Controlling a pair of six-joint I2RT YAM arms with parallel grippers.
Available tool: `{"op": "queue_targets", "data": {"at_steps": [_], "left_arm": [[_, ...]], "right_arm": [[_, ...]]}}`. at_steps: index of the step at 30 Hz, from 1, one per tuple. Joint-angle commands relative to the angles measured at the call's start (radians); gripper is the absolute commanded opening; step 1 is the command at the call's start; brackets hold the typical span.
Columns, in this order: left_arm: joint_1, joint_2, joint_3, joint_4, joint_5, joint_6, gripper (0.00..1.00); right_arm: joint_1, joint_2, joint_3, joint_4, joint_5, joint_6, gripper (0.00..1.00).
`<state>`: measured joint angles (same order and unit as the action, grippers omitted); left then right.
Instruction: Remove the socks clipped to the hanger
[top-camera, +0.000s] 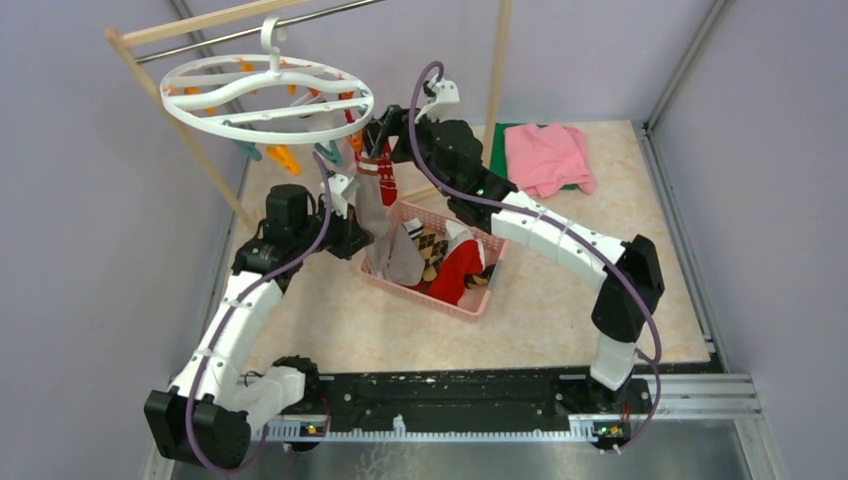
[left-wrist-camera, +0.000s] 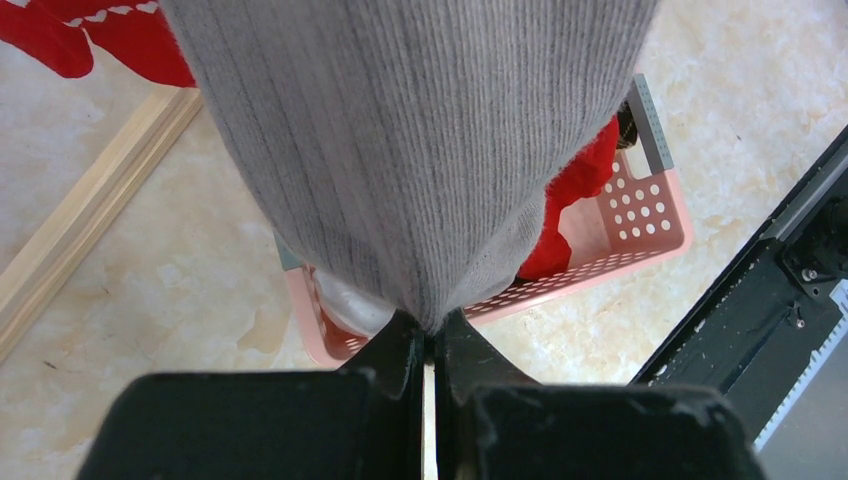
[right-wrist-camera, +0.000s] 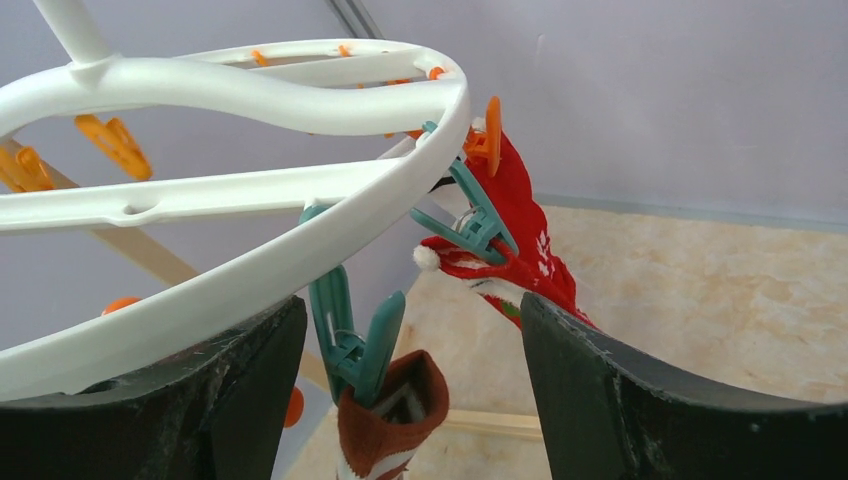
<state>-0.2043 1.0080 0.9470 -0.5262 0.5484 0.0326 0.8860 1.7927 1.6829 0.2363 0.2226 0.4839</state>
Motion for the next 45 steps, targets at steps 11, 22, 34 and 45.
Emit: {"op": "queue_targets", "data": {"at_steps": [11,22,34,45], "left_arm": [[0.003,0.011,-0.025,0.094,-0.016,-0.031,0.0],[0.003,0.006,-0.046,0.106,-0.033,-0.031,0.0],[0.005,0.009,-0.054,0.104,-0.029,-0.054,0.0],[0.004,0.015,-0.027,0.047,0.05,0.004,0.0]], "right_arm": [[0.036,0.081,0.185,-0.003,0.043,0.012,0.63],[0.042,0.053,0.12,0.057,0.08,-0.035,0.2],[0.002,-0.043,-0.067,0.129,-0.047,0.001,0.6],[-0.219,-0.034,-0.242,0.302,-0.534,0.026,0.91]]}}
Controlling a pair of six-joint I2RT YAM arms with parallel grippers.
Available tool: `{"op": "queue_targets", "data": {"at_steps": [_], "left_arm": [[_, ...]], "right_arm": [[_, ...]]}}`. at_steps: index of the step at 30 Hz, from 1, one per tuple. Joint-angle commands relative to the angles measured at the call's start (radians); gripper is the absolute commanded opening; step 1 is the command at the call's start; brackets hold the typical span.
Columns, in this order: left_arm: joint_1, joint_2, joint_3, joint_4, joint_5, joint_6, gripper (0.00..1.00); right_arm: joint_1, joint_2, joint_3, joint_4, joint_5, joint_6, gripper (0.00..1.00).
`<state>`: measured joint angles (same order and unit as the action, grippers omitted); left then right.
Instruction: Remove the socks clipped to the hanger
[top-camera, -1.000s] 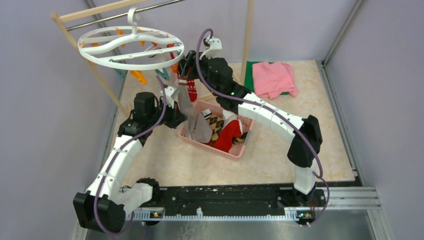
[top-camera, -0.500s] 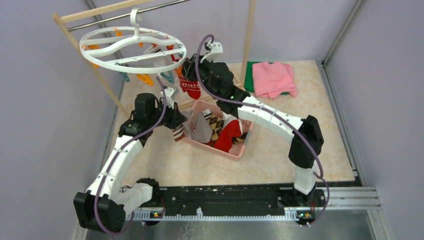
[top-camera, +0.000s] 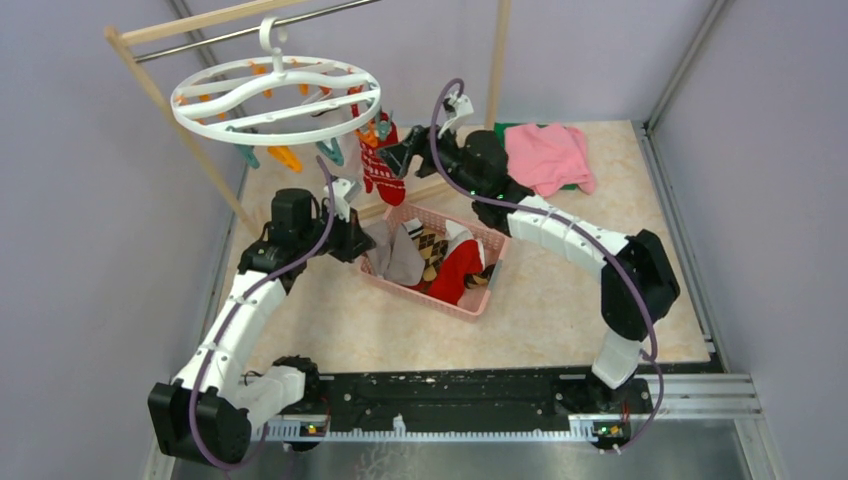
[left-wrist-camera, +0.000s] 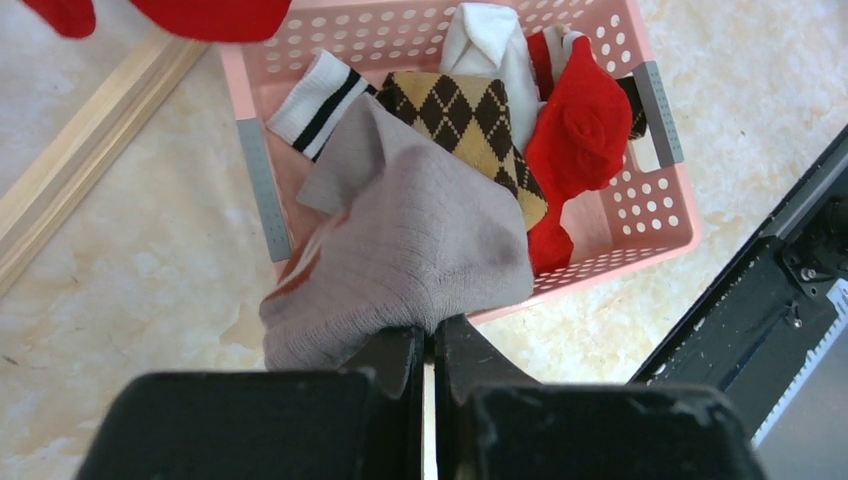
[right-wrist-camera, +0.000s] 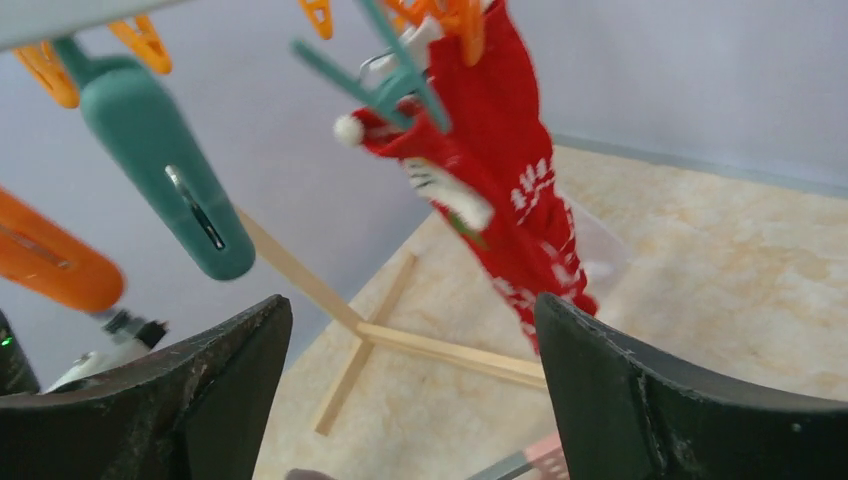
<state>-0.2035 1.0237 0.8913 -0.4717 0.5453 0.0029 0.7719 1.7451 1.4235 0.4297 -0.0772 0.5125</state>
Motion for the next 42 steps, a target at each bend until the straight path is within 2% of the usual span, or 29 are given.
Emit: {"op": "queue_targets", "data": {"at_steps": [1,6,9,11,15,17,23,27,31,32,33,34,35,36,42], "left_arm": [[0.003,0.001,0.032,-0.015,0.059,0.039,0.0],[0.004,0.011,0.051,-0.035,0.076,0.047,0.0],[0.004,0.019,0.061,-0.046,0.067,0.048,0.0],[0.004,0.026,0.067,-0.051,0.065,0.05,0.0],[0.004,0.064,0.088,-0.042,0.105,0.065,0.0],[0.003,0.103,0.12,-0.048,0.146,0.068,0.0],[-0.002,0.211,0.268,-0.062,0.34,0.109,0.0],[-0.027,0.253,0.306,-0.061,0.355,0.124,0.0],[-0.071,0.278,0.277,-0.062,0.326,0.138,0.0],[-0.082,0.281,0.262,-0.062,0.311,0.141,0.06],[-0.094,0.285,0.244,-0.062,0.292,0.145,0.28],[-0.106,0.29,0.223,-0.061,0.266,0.151,0.69],[-0.127,0.293,0.205,-0.062,0.223,0.16,0.95],[-0.139,0.296,0.193,-0.07,0.182,0.172,0.98],[-0.134,0.243,0.218,-0.223,0.122,0.244,0.99]], "right_arm": [[-0.126,0.047,0.04,0.111,-0.263,-0.026,0.92],[-0.178,0.281,0.242,0.168,-0.44,-0.056,0.93],[-0.186,0.41,0.365,0.272,-0.585,0.035,0.85],[-0.185,0.476,0.415,0.333,-0.618,0.109,0.72],[-0.182,0.487,0.418,0.396,-0.591,0.159,0.24],[-0.181,0.457,0.381,0.413,-0.575,0.158,0.09],[-0.167,0.361,0.309,0.387,-0.57,0.131,0.05],[-0.149,0.332,0.305,0.328,-0.568,0.112,0.04],[-0.135,0.326,0.32,0.277,-0.56,0.11,0.04],[-0.133,0.325,0.321,0.27,-0.557,0.109,0.04],[-0.131,0.322,0.321,0.265,-0.553,0.109,0.03],[-0.128,0.319,0.319,0.261,-0.547,0.11,0.02],[-0.126,0.316,0.318,0.253,-0.541,0.11,0.02],[-0.126,0.313,0.318,0.245,-0.538,0.109,0.01],[-0.114,0.273,0.285,0.176,-0.505,0.073,0.0]]}}
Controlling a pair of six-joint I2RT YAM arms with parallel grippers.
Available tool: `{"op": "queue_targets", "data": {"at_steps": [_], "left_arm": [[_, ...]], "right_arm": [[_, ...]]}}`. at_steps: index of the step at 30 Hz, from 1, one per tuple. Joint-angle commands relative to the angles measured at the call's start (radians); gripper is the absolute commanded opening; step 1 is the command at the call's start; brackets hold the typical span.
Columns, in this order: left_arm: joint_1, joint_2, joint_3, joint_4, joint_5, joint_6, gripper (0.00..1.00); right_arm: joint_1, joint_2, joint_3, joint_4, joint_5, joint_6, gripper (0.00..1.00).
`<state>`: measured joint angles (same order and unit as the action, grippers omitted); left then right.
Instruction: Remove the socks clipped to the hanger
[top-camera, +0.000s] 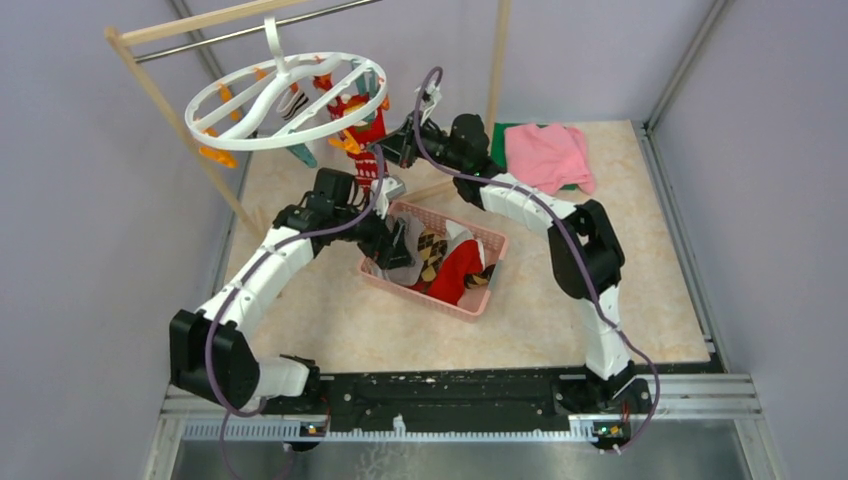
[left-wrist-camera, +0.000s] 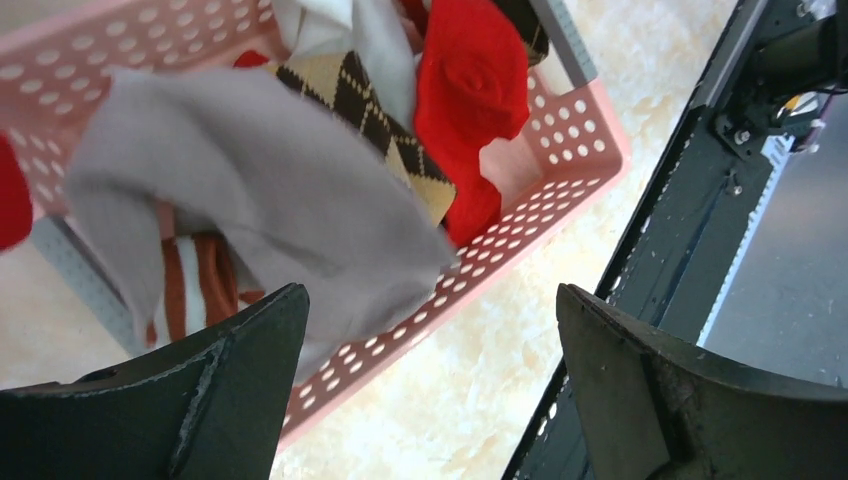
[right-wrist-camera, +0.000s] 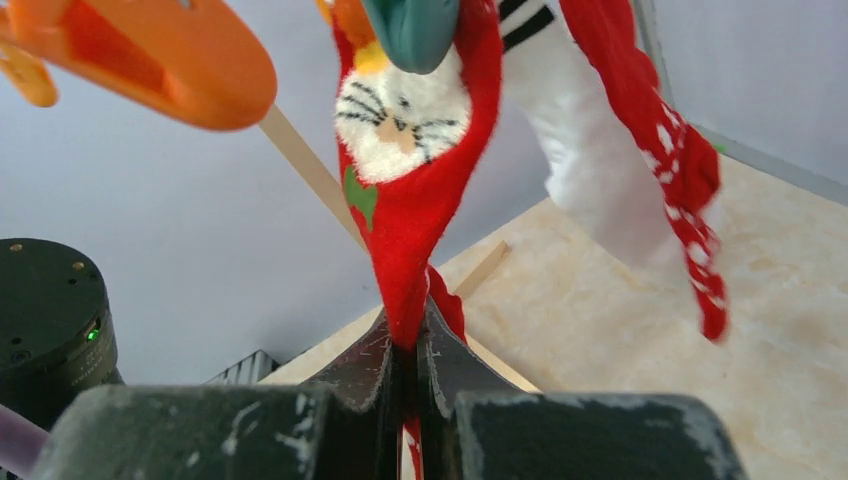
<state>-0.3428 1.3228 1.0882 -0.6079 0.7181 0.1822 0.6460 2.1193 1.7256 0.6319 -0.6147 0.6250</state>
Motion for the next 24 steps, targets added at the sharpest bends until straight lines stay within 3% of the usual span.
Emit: {"op": "queue_targets", "data": {"at_steps": [1,9,18,24], "left_arm": [[0.01,-0.086,0.005,-0.106,-0.049,0.065,0.99],[0.032,-0.33,-0.08,-0.145,-0.055,0.017,0.99],[0.063,-0.362,-0.111,-0.107,-0.079,-0.101,0.99],[0.149,-0.363,-0.087,-0.081,0.01,-0.136,0.99]], "right_arm": [[0.017,-0.113,-0.03,-0.035,0.045,-0.047,0.0],[0.084,-0.267,-0.185,-0.125,0.148,-0.128,0.0],[0.142,-0.442,-0.363,-0.184,0.283,-0.141,0.0],[0.177,-0.492,-0.383,-0.234,0.305,-0.112,0.0]]}}
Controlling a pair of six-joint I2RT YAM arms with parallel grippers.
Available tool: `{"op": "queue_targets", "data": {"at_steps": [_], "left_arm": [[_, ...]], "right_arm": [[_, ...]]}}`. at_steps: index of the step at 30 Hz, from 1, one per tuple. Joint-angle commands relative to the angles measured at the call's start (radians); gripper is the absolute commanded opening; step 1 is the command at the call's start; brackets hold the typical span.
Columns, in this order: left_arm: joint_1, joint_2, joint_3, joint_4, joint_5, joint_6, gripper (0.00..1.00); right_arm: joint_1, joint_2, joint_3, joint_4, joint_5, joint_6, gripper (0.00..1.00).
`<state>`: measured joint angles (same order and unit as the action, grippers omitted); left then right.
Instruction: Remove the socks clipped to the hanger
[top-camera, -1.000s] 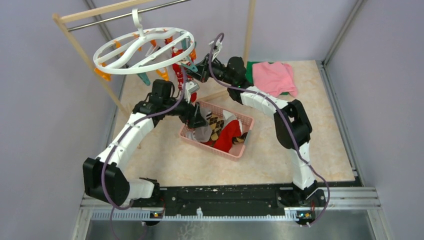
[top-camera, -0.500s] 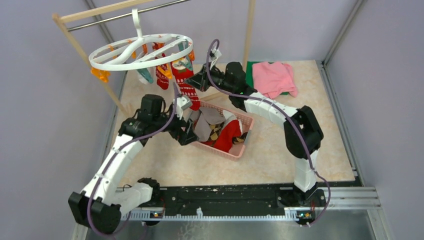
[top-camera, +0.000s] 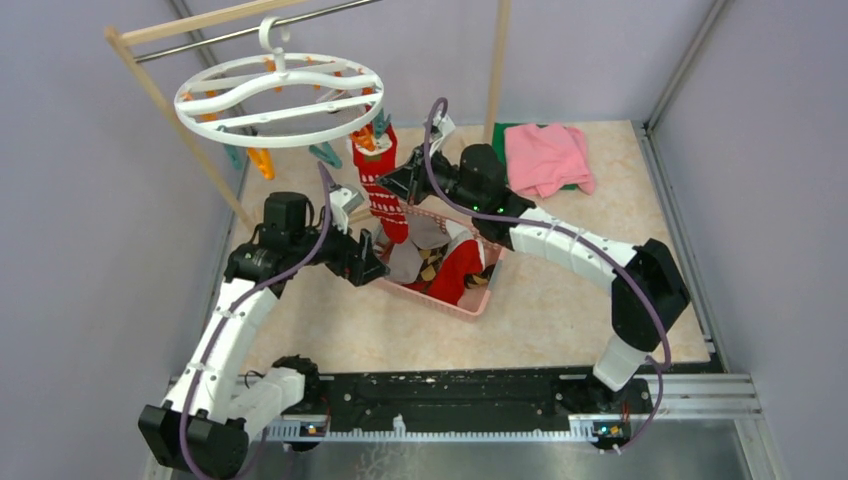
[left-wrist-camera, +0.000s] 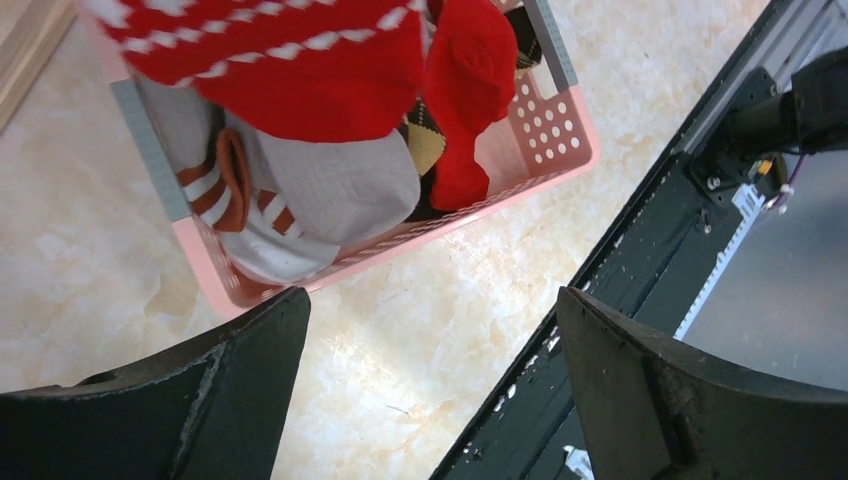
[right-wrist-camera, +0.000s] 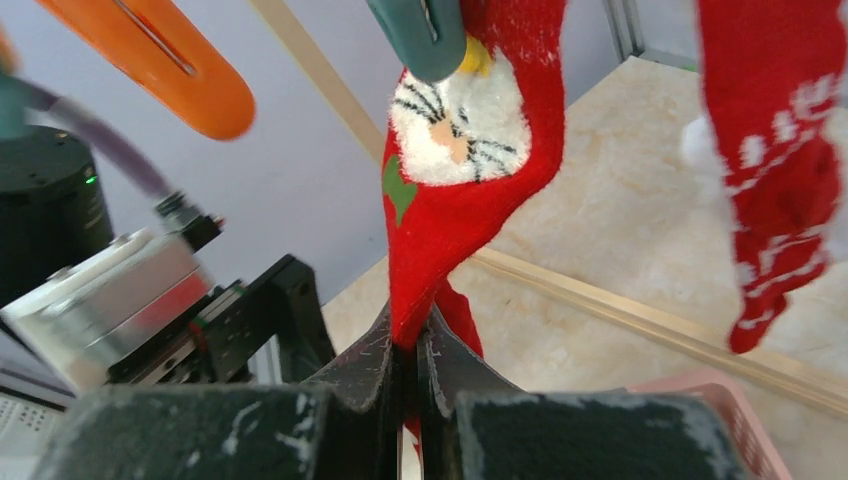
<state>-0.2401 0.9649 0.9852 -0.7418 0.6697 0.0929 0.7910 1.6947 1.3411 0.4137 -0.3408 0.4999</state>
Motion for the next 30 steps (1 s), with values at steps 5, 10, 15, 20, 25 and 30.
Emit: {"op": "queue_targets", "data": {"at_steps": [5,10,15,20,25,30], "left_arm": [[0.053,0.03,0.068,0.116,0.079,-0.046,0.99],[0.063,0.047,0.102,0.137,0.049,-0.044,0.99],[0.07,0.035,0.087,0.175,-0.019,-0.023,0.97],[0.071,0.021,0.059,0.241,-0.081,-0.025,0.93],[0.082,0.031,0.05,0.281,-0.066,-0.035,0.84],[0.088,0.024,0.047,0.294,0.018,-0.023,0.64]], "right_arm": [[0.063,-0.052,0.027,-0.005,-0.015,0.074,0.0],[0.077,-0.05,0.046,0.013,-0.051,0.127,0.0],[0.079,-0.064,0.034,0.022,-0.056,0.162,0.0],[0.085,-0.048,0.051,0.01,-0.078,0.188,0.0],[0.085,-0.03,0.055,0.041,-0.117,0.243,0.0],[0.086,-0.006,0.067,0.073,-0.178,0.291,0.0]]}}
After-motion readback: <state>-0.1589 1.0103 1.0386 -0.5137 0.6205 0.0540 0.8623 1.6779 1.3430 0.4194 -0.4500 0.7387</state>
